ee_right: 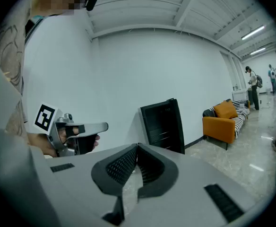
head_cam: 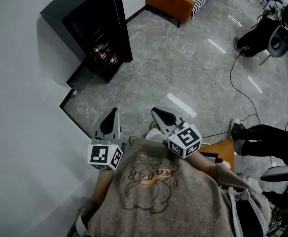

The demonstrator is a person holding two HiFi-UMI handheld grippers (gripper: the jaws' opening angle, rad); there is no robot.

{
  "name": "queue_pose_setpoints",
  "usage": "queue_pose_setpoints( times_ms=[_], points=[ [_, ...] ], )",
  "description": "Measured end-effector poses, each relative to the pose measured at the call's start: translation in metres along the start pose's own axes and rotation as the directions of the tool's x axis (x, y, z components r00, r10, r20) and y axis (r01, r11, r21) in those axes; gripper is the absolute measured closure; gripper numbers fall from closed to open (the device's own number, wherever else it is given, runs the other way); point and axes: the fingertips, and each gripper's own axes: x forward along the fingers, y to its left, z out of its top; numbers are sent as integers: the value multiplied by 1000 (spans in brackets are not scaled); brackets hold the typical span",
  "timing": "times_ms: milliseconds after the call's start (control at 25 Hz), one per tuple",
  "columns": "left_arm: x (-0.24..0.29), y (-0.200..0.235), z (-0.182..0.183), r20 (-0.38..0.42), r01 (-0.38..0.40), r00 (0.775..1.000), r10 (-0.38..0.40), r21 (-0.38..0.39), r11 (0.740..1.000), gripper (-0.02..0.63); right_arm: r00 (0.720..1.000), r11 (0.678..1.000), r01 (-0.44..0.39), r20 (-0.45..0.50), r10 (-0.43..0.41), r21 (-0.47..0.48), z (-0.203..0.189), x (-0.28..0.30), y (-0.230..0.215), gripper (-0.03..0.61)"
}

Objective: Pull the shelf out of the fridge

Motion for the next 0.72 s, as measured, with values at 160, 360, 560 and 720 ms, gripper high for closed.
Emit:
queue_pose_setpoints(
  times_ms=[160, 360, 560, 720],
  points=[
    [0, 1, 0, -2, 5, 1000, -5, 2, 1000, 608, 1000, 1000, 5, -2, -5, 2, -1, 1, 0, 557],
    [1, 1, 0, -3, 9, 1000, -9, 5, 1000, 608, 1000, 1000, 10, 2, -10, 0, 0, 0, -1, 557],
    [2, 6, -2, -6, 24, 1000, -24, 7, 1000, 609, 999, 999, -5, 53, 3, 33, 6, 5, -3, 555],
    [-2, 10, -10, -10, 44, 999, -44, 15, 999, 609, 999, 1000, 5, 52, -7, 29, 0, 8, -2, 555]
  ],
)
